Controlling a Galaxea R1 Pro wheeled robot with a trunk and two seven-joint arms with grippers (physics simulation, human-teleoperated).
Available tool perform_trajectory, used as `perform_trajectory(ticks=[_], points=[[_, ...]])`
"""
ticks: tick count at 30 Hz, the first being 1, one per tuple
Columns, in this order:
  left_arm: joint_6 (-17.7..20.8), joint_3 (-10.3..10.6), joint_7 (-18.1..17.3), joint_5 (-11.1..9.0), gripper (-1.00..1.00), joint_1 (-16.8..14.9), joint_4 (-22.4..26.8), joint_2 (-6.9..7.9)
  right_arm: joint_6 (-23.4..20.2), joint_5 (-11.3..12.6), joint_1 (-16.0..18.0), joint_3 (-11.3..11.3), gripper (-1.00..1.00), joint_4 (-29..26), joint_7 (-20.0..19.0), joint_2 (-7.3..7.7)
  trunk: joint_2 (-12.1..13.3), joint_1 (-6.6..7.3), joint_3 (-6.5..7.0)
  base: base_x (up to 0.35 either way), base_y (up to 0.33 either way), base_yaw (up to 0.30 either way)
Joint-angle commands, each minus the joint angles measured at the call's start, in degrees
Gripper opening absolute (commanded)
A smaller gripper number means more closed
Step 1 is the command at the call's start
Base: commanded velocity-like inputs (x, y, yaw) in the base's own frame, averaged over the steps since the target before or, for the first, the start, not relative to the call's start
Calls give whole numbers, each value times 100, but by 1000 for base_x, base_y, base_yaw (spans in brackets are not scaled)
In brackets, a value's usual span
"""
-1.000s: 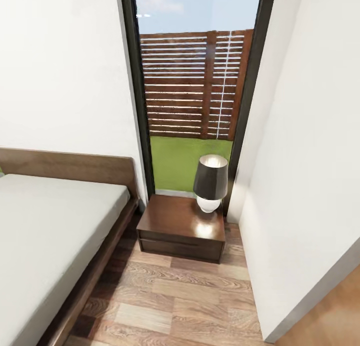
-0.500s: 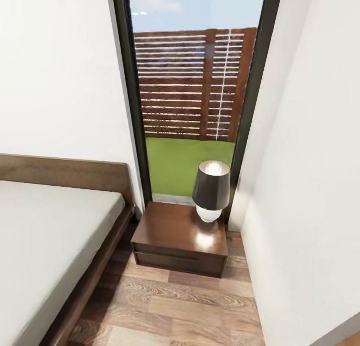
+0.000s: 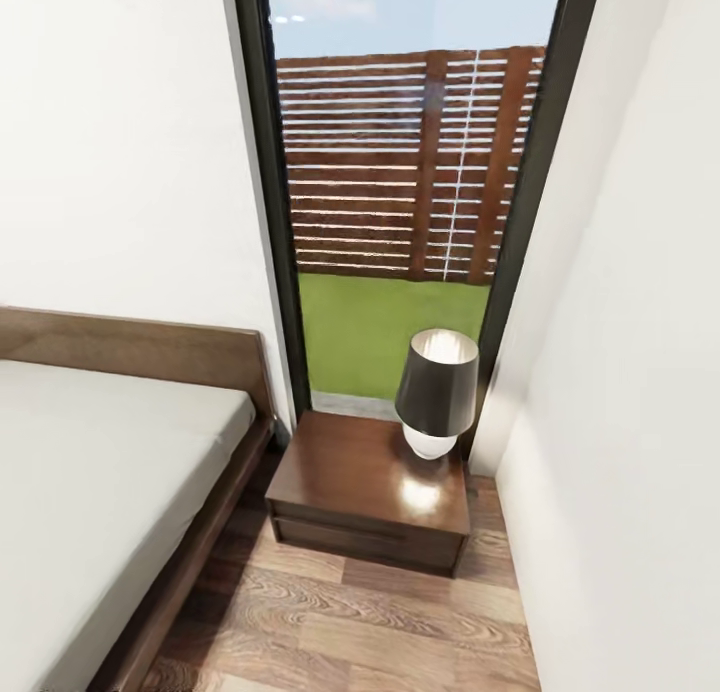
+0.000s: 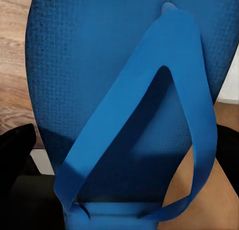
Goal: In the bedroom, move the book from the bed onto either nightstand, and place the two sandals side by side next to the bed.
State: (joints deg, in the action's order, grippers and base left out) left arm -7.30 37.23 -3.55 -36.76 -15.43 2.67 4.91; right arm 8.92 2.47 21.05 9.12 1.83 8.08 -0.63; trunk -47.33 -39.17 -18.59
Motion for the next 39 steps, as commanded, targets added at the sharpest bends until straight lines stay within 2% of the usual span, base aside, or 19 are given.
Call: perform_trajectory(ticks=[1, 39], points=[[-29, 46, -22, -50, -100, -4, -4, 1, 32, 26, 7, 46, -100, 19, 18, -6, -5, -1, -13, 38, 0, 122], [-88, 47, -18, -50, -100, -4, -10, -49, 31, 26, 6, 46, -100, 19, 18, -23, -5, -1, -274, 3, 0, 133]])
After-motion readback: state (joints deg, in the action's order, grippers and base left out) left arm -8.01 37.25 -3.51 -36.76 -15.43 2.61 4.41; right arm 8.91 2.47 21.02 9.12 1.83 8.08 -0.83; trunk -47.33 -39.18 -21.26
